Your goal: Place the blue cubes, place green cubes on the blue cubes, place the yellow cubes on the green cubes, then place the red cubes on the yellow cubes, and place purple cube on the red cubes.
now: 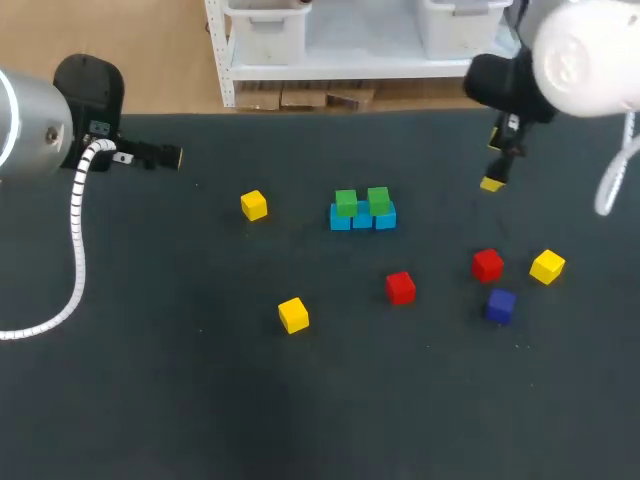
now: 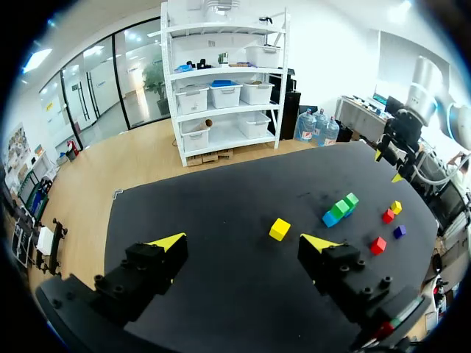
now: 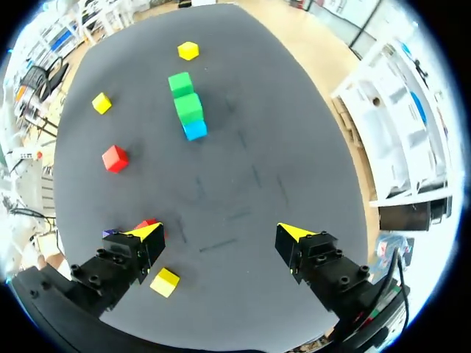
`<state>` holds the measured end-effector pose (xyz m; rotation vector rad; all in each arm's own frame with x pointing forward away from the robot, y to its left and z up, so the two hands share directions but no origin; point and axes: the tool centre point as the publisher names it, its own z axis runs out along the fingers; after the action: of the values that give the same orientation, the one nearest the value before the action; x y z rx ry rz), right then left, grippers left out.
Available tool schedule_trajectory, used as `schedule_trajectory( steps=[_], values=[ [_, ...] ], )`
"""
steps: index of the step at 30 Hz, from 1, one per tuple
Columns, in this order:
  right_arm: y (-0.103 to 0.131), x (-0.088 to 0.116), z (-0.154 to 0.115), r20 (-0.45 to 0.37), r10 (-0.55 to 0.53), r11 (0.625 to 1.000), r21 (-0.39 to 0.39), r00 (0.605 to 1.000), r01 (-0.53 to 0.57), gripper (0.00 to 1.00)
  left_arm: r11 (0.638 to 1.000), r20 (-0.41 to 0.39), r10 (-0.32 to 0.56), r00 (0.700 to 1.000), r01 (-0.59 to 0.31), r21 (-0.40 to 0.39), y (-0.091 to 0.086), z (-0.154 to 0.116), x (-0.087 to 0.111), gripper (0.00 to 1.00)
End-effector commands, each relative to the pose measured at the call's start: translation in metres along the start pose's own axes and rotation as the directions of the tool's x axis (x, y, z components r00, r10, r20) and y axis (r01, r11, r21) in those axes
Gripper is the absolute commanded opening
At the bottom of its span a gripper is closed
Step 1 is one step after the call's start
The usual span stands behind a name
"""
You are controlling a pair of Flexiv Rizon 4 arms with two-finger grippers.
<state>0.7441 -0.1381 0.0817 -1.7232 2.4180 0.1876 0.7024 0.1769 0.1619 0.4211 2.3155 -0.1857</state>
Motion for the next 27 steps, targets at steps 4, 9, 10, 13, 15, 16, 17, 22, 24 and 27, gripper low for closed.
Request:
schedule_trajectory(
  steps=[4, 9, 10, 13, 15, 16, 17, 22, 24, 27],
  values=[
    [0.003, 0.023, 0.002, 0.04, 0.046, 0.997, 0.06, 0.998, -0.049, 1.0, 1.0, 0.0, 0.001, 1.0, -0.001, 0.005, 0.001, 0.0, 0.0, 1.0],
    [0.003, 0.03, 0.0, 0.003, 0.056, 0.994, 0.092, 0.998, -0.056, 1.0, 1.0, 0.0, 0.001, 1.0, -0.001, 0.005, 0.001, 0.0, 0.0, 1.0],
    [0.003, 0.031, 0.0, 0.008, 0.063, 0.994, 0.091, 0.998, -0.063, 1.0, 1.0, 0.0, 0.001, 1.0, -0.001, 0.005, 0.001, 0.0, 0.0, 1.0],
    [0.003, 0.032, 0.001, 0.017, 0.078, 0.992, 0.095, 0.997, -0.079, 1.0, 1.0, 0.0, 0.001, 1.0, -0.001, 0.005, 0.001, 0.0, 0.0, 1.0],
    [0.001, 0.031, 0.001, 0.036, 0.096, 0.99, 0.098, 0.995, -0.099, 1.0, 1.0, 0.0, 0.001, 1.0, -0.001, 0.005, 0.001, 0.0, 0.0, 1.0],
    [0.0, 0.031, 0.0, 0.045, 0.103, 0.989, 0.099, 0.994, -0.107, 1.0, 1.0, 0.0, 0.001, 1.0, -0.001, 0.005, 0.001, 0.0, 0.0, 1.0],
    [-0.001, 0.029, -0.001, 0.059, 0.112, 0.988, 0.102, 0.992, -0.117, 1.0, 1.0, 0.0, 0.001, 1.0, -0.001, 0.005, 0.001, 0.0, 0.0, 1.0],
    [-0.009, 0.023, -0.007, 0.138, 0.163, 0.978, 0.106, 0.977, -0.178, 1.0, 1.0, 0.0, 0.001, 1.0, -0.001, 0.005, 0.001, 0.0, 0.0, 1.0],
    [-0.014, 0.021, -0.011, 0.169, 0.179, 0.973, 0.117, 0.969, -0.2, 1.0, 1.0, 0.0, 0.001, 1.0, -0.001, 0.005, 0.001, 0.0, 0.0, 1.0],
    [-0.021, 0.021, -0.018, 0.215, 0.211, 0.962, 0.129, 0.954, -0.241, 1.0, 1.0, 0.0, 0.001, 1.0, -0.001, 0.005, 0.001, 0.0, 0.0, 1.0]
  ],
)
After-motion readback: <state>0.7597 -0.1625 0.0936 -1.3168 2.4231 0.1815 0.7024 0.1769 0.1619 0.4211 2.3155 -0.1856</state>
